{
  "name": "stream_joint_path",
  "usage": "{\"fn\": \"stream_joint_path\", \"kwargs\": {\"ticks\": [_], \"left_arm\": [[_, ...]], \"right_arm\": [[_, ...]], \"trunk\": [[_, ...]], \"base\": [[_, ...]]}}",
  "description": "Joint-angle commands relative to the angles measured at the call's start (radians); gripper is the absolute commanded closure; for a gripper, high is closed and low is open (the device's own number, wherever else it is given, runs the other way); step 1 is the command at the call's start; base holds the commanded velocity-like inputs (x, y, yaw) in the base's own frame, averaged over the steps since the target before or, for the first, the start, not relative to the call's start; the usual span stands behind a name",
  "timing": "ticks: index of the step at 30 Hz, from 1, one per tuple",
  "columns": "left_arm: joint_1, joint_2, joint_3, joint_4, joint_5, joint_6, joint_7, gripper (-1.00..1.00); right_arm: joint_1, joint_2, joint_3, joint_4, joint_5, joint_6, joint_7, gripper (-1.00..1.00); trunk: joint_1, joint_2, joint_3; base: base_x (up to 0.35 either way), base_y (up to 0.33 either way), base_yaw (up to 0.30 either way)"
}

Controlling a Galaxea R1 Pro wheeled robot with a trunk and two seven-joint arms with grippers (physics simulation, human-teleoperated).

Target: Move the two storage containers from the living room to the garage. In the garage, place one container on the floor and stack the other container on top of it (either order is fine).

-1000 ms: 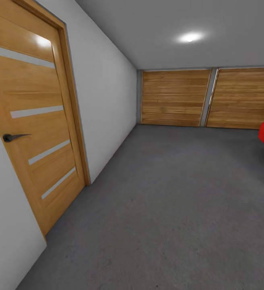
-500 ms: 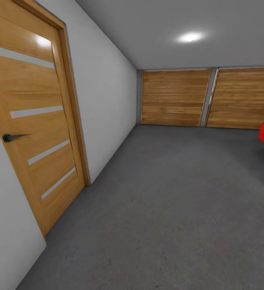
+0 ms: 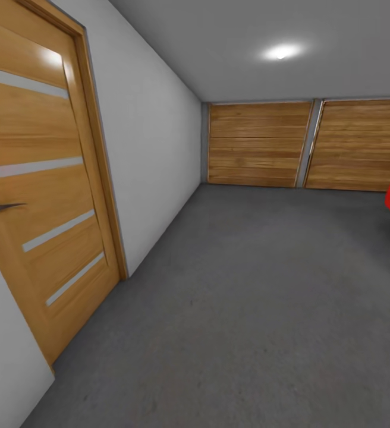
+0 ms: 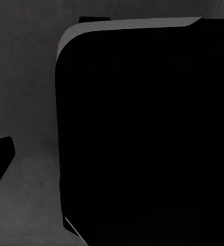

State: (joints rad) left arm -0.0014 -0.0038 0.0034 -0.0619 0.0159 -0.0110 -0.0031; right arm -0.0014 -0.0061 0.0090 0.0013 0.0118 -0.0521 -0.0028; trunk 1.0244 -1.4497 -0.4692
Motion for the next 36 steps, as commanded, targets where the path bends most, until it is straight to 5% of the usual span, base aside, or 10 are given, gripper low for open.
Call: {"fn": "stream_joint_path", "kwargs": {"ticks": [1,15,24,36], "left_arm": [[0.0,0.0,0.001,-0.014,0.002,0.003,0.0,-1.0],[0.0,0.006,0.007,-0.037,0.022,0.007,-0.001,-1.0],[0.0,0.008,0.006,-0.033,0.104,0.002,0.005,-1.0],[0.0,0.009,0.007,-0.033,0.112,-0.001,0.008,-1.0]], "right_arm": [[0.0,0.0,0.001,0.0,0.002,-0.003,0.0,-1.0],[0.0,-0.002,0.003,0.0,0.007,-0.005,0.0,-1.0],[0.0,-0.004,0.003,0.0,0.003,-0.004,0.0,-1.0],[0.0,0.002,0.001,0.0,0.001,-0.004,0.0,-1.0]], "trunk": [[0.001,0.0,-0.001],[0.001,0.0,-0.001],[0.001,0.0,-0.001],[0.001,0.0,-0.001]], "base": [[0.319,-0.006,0.0],[0.32,-0.001,0.0],[0.321,0.0,0.0],[0.321,0.0,0.0]]}}
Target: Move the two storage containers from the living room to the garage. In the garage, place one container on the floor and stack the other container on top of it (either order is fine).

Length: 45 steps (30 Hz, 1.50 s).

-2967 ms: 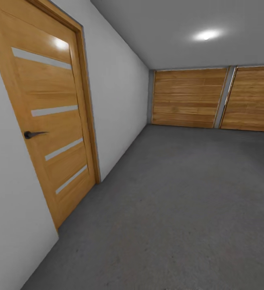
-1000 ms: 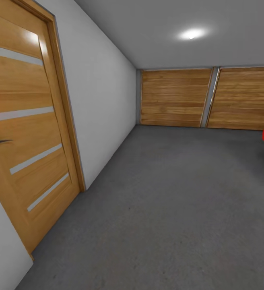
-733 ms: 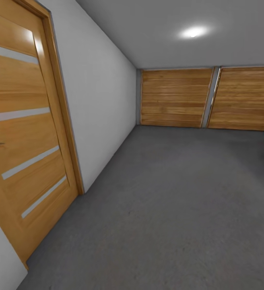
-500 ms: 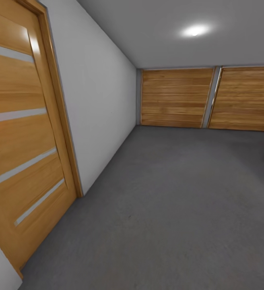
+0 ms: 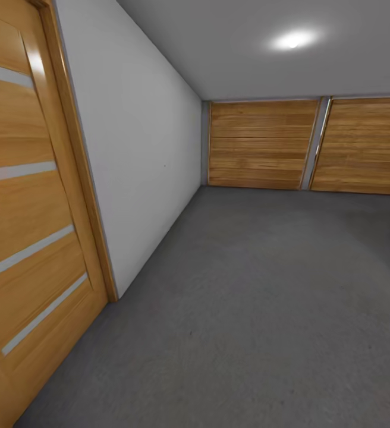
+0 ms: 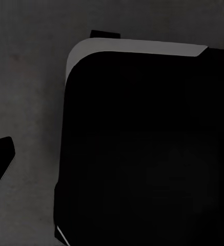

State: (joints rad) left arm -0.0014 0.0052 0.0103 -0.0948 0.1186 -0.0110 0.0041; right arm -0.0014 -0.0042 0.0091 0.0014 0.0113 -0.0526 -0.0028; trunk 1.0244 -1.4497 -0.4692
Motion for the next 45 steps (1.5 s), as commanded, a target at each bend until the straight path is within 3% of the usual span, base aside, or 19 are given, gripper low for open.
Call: {"fn": "stream_joint_path", "kwargs": {"ticks": [1,22,28,45], "left_arm": [[0.0,0.0,0.0,0.0,0.009,-0.001,0.0,-1.0],[0.0,0.001,0.0,0.0,0.058,-0.001,0.001,-1.0],[0.0,0.001,0.0,0.0,0.059,-0.001,0.002,-1.0],[0.0,0.001,0.0,0.0,0.059,-0.001,0.002,-1.0]], "right_arm": [[0.0,-0.002,0.001,0.0,0.001,-0.004,0.0,-1.0],[0.0,-0.008,0.002,0.0,0.004,-0.038,0.0,-1.0],[0.0,-0.008,0.0,0.0,0.001,-0.084,0.001,-1.0],[0.0,-0.016,0.0,0.0,0.001,-0.09,0.001,-1.0]], "trunk": [[0.001,0.0,-0.001],[0.001,0.0,-0.001],[0.001,0.0,-0.001],[0.001,0.0,-0.001]], "base": [[0.321,0.0,0.0],[0.321,0.0,0.008],[0.32,-0.024,0.214],[0.302,-0.121,0.267]]}}
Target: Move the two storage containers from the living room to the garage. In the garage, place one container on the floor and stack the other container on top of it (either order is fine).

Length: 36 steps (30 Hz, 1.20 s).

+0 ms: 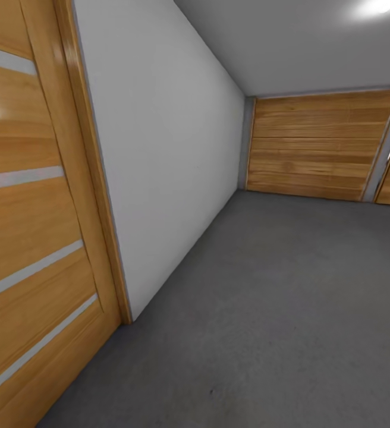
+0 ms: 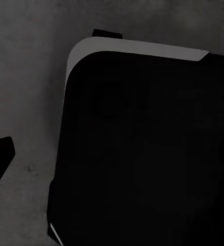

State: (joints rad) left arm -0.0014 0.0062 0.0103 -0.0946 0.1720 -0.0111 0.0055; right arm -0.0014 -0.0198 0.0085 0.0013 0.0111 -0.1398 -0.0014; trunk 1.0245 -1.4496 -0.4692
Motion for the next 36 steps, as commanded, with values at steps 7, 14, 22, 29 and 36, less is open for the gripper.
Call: {"fn": "stream_joint_path", "kwargs": {"ticks": [7,14,22,29,36], "left_arm": [[0.0,0.0,0.0,-0.001,0.006,-0.001,0.0,-1.0],[0.0,0.0,0.0,-0.001,0.006,-0.003,0.001,-1.0],[0.0,0.001,-0.001,-0.001,0.006,-0.003,0.001,-1.0],[0.0,0.0,-0.001,-0.001,0.006,-0.003,0.0,-1.0],[0.0,-0.005,-0.003,0.001,0.002,-0.002,-0.002,-1.0]], "right_arm": [[0.0,0.0,0.001,0.0,0.001,-0.002,-0.001,-1.0],[0.0,0.0,0.001,0.0,0.001,-0.003,-0.002,-1.0],[0.0,-0.002,0.001,0.0,0.001,-0.003,-0.002,-1.0],[0.0,-0.002,0.001,0.0,0.001,-0.003,-0.002,-1.0],[0.0,-0.002,0.001,0.0,0.001,-0.003,-0.002,-1.0]], "trunk": [[0.001,0.0,-0.001],[0.001,0.0,-0.001],[0.001,0.0,-0.001],[0.001,0.0,-0.001],[0.001,0.0,-0.001]], "base": [[0.289,-0.135,0.27],[0.224,-0.134,0.27],[0.03,-0.019,0.27],[0.002,-0.001,0.27],[0.0,0.0,0.272]]}}
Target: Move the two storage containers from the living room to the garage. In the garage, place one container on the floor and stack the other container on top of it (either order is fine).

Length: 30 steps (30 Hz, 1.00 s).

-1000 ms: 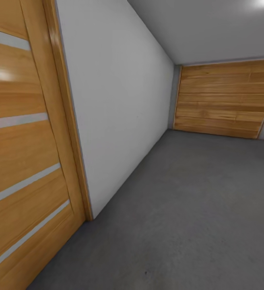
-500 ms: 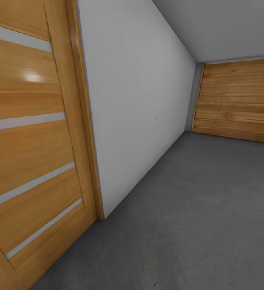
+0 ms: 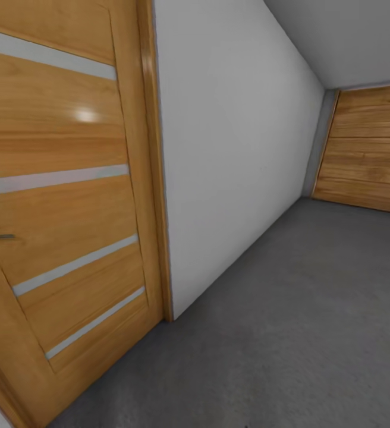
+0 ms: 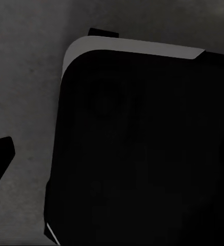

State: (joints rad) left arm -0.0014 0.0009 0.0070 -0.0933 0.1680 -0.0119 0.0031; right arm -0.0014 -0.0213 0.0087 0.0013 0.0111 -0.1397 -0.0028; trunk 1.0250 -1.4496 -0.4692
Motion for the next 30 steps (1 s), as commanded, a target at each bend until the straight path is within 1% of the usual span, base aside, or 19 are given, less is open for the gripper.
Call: {"fn": "stream_joint_path", "kwargs": {"ticks": [1,13,25,30], "left_arm": [[0.0,-0.002,0.0,0.0,0.006,-0.001,0.0,-1.0],[0.0,0.002,0.004,0.0,0.012,0.001,0.0,-1.0],[0.0,-0.002,0.002,0.0,0.01,0.0,0.001,-1.0],[0.0,-0.002,0.003,0.0,0.011,0.0,0.003,-1.0]], "right_arm": [[0.0,0.0,0.001,0.0,0.001,-0.003,0.0,-1.0],[0.0,0.0,0.002,0.0,0.001,-0.002,0.0,-1.0],[0.0,0.0,0.001,0.0,0.0,-0.001,0.0,-1.0],[0.0,0.0,0.001,0.0,0.0,-0.001,0.0,-1.0]], "trunk": [[0.0,0.0,-0.001],[0.0,0.0,-0.001],[0.0,0.0,-0.001],[0.0,0.0,-0.001]], "base": [[0.0,0.0,0.273],[0.0,0.0,0.273],[0.002,-0.002,0.273],[0.129,-0.132,0.273]]}}
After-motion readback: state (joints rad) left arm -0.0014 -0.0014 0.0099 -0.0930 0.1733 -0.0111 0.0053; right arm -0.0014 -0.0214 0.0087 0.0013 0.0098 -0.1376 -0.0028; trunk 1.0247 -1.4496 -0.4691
